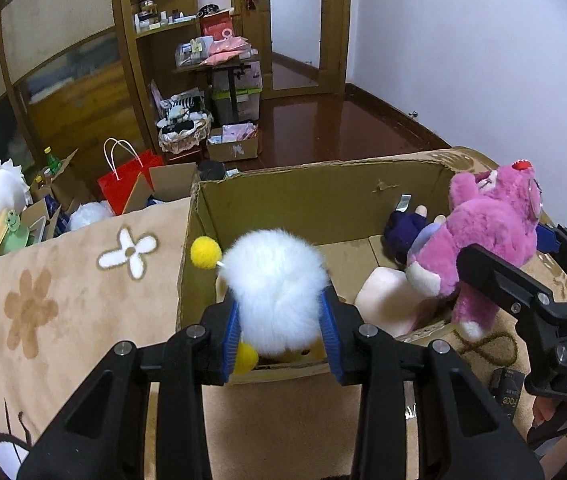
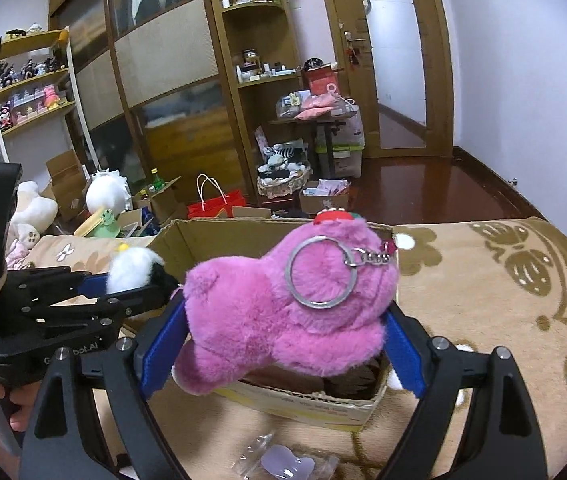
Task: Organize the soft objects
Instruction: 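Lift pompom and pink bear into the box and open both tools, then lower left tool to clear bag while right tool reaches black tissue pack, then close left tool on clear bag while right tool grasps black tissue pack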
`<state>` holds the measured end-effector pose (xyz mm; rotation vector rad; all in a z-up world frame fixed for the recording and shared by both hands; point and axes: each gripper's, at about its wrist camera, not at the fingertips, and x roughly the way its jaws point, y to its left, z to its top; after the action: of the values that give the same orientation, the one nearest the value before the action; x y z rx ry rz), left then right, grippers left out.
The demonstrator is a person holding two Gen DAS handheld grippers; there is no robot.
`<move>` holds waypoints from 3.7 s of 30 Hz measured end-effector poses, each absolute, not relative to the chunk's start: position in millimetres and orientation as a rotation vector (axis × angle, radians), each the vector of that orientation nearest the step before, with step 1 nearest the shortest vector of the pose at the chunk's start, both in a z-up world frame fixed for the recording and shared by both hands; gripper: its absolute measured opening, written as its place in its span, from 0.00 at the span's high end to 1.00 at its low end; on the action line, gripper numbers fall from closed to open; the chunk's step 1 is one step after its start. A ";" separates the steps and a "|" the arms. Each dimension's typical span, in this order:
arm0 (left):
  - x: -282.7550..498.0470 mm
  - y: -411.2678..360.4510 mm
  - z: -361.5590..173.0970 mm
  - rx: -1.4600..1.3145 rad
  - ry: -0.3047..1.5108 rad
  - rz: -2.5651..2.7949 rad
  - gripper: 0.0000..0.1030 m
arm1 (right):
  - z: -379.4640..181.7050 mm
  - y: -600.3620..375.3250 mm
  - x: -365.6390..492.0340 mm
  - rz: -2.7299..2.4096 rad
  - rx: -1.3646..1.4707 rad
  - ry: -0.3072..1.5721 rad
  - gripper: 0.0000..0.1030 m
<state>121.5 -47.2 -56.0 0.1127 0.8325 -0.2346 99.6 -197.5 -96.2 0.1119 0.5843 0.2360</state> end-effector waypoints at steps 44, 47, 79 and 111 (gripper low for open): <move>63.2 -73.6 -40.0 0.195 0.910 -0.307 0.05 | -88.8 -247.2 27.9 0.036 0.229 0.783 0.00; 58.9 -85.4 -43.4 0.213 0.923 -0.347 0.05 | -98.2 -255.5 21.9 0.004 0.271 0.861 0.00; 64.9 -180.1 -127.1 0.385 1.016 -0.609 0.05 | -187.3 -297.0 23.8 -0.021 0.666 1.154 0.38; 64.1 -184.8 -154.1 0.367 1.058 -0.566 0.20 | -192.8 -276.3 40.6 -0.003 0.580 1.150 0.51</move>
<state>64.1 -184.8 -154.1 0.3675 1.0585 -0.5656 40.6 -276.3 -192.8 0.5802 1.1498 -0.0032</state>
